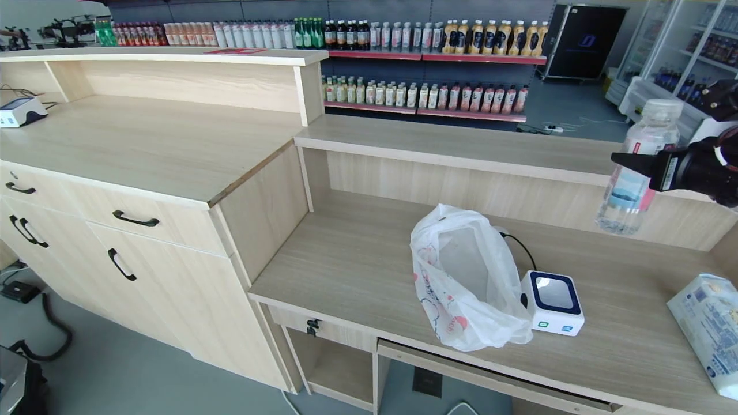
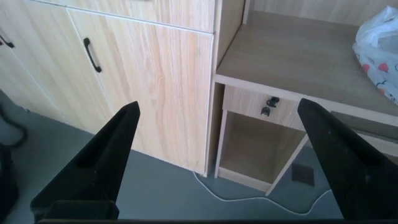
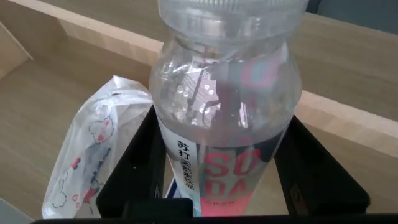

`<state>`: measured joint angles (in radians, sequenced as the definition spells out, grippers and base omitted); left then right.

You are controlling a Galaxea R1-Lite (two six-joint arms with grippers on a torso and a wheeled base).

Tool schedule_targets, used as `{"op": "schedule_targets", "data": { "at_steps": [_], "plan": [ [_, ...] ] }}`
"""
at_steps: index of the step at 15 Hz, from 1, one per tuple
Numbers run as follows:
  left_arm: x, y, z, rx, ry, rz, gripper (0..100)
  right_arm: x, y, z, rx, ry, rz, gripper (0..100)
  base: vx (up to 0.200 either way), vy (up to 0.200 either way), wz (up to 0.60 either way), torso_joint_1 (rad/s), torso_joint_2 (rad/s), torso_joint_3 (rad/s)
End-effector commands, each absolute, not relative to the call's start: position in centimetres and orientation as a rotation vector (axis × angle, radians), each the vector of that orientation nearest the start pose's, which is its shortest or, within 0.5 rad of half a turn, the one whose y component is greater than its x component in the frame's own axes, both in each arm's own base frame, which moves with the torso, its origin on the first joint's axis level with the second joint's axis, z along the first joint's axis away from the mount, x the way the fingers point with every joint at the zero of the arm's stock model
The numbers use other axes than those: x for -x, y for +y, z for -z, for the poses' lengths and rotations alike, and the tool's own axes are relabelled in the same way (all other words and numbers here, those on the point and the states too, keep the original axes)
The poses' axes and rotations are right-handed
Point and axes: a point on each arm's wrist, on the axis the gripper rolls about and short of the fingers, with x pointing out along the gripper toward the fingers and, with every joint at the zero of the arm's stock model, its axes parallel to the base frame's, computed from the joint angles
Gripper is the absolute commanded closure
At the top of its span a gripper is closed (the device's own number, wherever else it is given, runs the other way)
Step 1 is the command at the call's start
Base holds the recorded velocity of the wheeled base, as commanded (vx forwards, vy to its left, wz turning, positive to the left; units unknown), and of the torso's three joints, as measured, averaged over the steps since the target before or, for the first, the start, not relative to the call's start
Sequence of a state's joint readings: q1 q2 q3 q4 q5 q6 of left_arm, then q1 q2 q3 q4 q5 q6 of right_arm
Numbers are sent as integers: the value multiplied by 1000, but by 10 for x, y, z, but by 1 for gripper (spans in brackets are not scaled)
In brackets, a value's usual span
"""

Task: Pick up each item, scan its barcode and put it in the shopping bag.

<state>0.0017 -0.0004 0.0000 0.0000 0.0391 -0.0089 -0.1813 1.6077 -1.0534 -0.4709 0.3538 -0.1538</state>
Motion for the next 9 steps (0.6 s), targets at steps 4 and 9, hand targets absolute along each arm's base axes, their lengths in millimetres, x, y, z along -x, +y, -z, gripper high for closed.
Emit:
{"op": "schedule_targets", "data": {
  "at_steps": [4,9],
  "plan": [
    [23,1,-75,9,0,-41,0,-338,-25,-220,101,122,-248,100,0,0,150,1,1,-1],
    [23,1,-75,9,0,-41,0,-378,-23,-156,112,120,-267,100,0,0,0,0,0,0]
  ]
}}
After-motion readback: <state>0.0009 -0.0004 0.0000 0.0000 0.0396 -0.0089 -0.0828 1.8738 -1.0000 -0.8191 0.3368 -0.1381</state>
